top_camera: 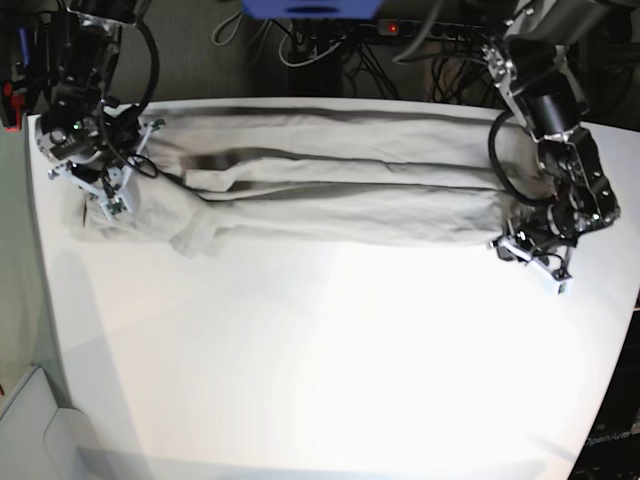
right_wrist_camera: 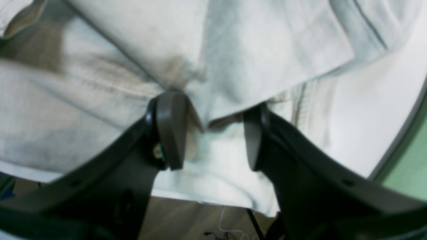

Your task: Layout the t-shirt on the table in an organized manner, then fold the t-shirt properly

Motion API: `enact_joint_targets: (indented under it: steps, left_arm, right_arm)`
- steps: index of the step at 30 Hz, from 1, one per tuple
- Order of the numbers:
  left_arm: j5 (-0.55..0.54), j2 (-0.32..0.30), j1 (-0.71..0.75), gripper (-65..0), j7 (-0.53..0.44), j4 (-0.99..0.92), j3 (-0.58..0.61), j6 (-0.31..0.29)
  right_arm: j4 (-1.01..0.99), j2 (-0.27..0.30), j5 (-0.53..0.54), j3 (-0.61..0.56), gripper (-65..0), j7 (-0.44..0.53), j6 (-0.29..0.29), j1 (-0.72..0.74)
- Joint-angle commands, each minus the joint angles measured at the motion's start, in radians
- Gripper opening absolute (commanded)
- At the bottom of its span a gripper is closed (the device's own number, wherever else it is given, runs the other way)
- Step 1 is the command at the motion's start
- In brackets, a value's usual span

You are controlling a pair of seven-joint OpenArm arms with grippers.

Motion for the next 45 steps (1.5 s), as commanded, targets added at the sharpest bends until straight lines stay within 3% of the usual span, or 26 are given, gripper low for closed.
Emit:
enact_joint_targets:
  steps: [1,4,12,22,37,39,45]
  left_arm:
    - [-0.017,-0.013,-0.019,-64.6,0.000,0.052,0.000,0.000]
    - [-0.017,-0.012,0.006,-64.6,0.048,0.130,-0.003,0.000]
    - [-0.018,0.022,0.026,-64.6,0.189,0.285,-0.144,-0.009]
    - [-0.058,0.040,0.130,-64.6,0.341,0.419,-0.155,-0.005]
    - [-0.050,0.040,0.239,-63.5,0.304,0.408,-0.149,-0.003]
    - [-0.050,0.037,0.239,-58.5,0.310,0.408,-0.149,-0.006]
    - [-0.056,0.033,0.267,-24.2,0.312,0.417,-0.155,-0.008]
  right_arm:
    - [0.005,0.005,-0.015,0.002,-35.9,-0.013,-0.001,0.003]
    - [0.005,0.002,-0.015,0.002,-35.9,-0.013,-0.001,0.003]
    - [-0.064,0.002,-0.011,-0.044,-35.9,-0.010,-0.001,0.003]
    - [-0.063,-0.001,-0.013,-0.046,-35.9,0.028,-0.001,0.003]
    - [-0.063,-0.001,-0.011,-0.046,-35.9,0.028,-0.001,0.003]
    - [-0.063,-0.001,-0.011,-0.046,-35.9,0.028,-0.001,0.003]
    - [-0.063,-0.001,-0.011,-0.046,-35.9,0.028,-0.001,0.001]
